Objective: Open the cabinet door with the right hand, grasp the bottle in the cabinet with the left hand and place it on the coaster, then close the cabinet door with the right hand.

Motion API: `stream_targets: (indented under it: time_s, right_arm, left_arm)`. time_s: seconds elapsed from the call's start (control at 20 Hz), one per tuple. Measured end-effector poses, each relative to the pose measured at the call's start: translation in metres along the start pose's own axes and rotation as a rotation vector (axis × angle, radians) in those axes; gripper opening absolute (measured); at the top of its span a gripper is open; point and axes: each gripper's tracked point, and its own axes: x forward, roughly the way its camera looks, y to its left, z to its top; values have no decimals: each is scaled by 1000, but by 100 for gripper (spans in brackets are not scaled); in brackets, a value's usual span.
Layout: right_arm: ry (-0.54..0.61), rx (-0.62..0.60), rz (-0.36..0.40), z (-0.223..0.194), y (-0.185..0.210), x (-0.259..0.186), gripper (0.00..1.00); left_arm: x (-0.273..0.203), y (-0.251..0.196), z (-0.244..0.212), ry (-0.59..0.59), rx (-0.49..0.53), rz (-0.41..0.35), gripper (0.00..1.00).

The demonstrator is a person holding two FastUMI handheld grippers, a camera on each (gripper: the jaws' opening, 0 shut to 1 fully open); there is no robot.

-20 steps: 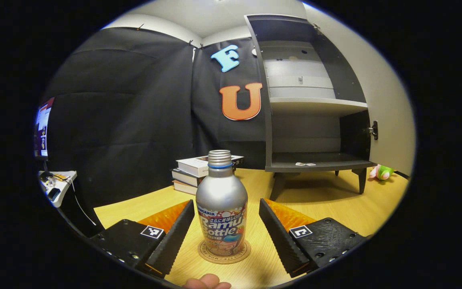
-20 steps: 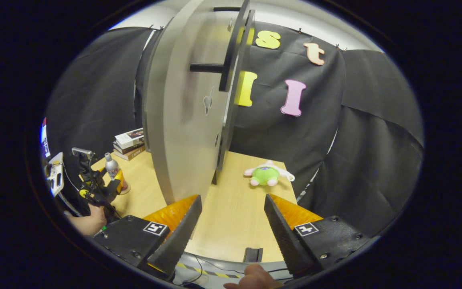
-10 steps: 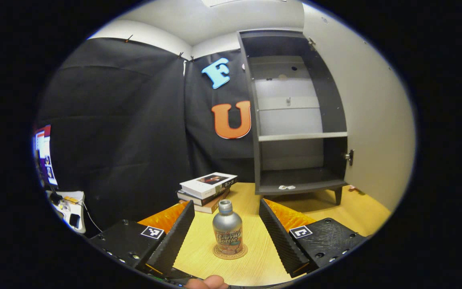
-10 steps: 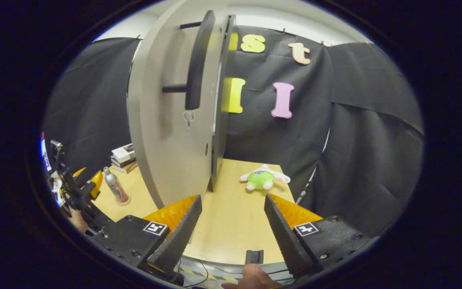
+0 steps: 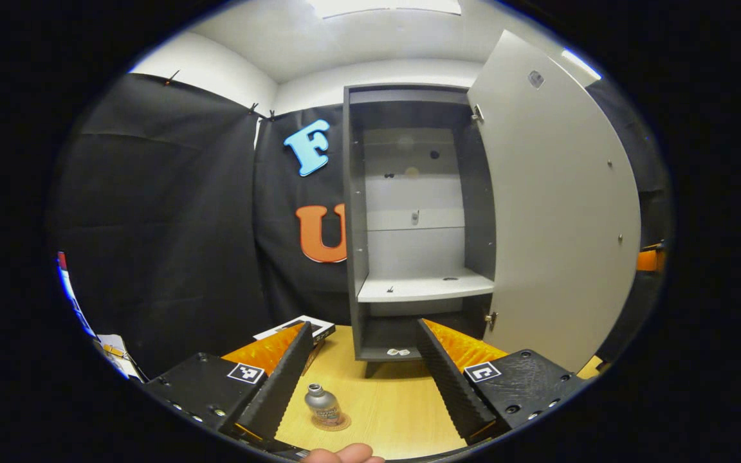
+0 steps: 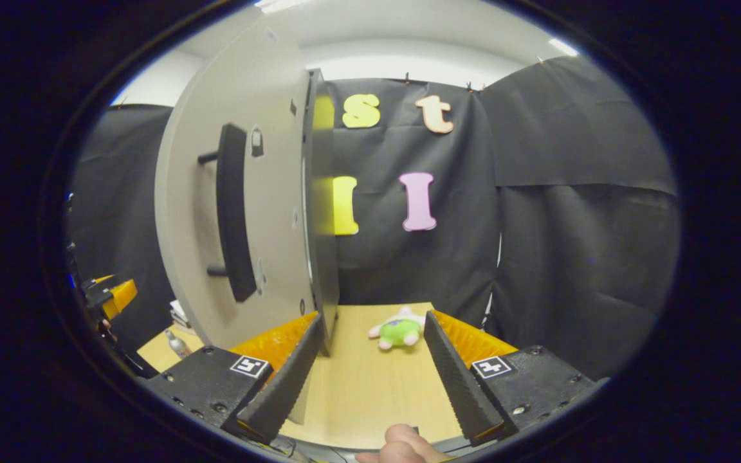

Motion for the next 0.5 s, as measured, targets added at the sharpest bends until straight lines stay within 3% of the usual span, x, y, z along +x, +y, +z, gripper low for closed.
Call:
stream_targets:
  time_s: [0.25,0.5]
  right_arm:
    - [-55,91,5,38,16,18,99]
    - [-119,64,-34,60,35,17,98]
  left_arm:
    - [12,-7,25,49,-89,-21,96]
    - [26,-19,22,64,-112,-125,96]
